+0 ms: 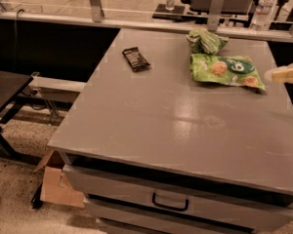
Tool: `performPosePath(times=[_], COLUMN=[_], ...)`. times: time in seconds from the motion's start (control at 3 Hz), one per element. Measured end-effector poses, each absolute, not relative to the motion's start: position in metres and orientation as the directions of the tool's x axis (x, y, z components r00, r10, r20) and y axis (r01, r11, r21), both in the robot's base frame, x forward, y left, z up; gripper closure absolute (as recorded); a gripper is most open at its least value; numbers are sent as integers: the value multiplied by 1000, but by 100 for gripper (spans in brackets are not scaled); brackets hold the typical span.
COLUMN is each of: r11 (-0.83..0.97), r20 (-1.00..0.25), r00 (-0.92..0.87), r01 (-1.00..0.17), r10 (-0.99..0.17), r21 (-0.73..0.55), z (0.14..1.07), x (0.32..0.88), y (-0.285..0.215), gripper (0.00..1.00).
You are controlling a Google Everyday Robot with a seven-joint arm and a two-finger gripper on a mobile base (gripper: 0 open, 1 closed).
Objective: Move green rice chip bag near green jalapeno chip bag
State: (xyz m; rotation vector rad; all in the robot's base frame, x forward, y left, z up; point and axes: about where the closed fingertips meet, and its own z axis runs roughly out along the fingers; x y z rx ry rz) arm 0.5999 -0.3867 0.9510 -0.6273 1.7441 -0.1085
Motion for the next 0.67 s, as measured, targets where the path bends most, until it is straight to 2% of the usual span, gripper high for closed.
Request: performPosePath(times=[0.33,0.67], r11=[849,848], r20=[-862,-861], r00=[-128,-127], r01=[-295,-293], r10=[-490,-492], r21=[-438,-441], z=[984,986], x=[581,580], y=[-406,-406], gripper=[0,0])
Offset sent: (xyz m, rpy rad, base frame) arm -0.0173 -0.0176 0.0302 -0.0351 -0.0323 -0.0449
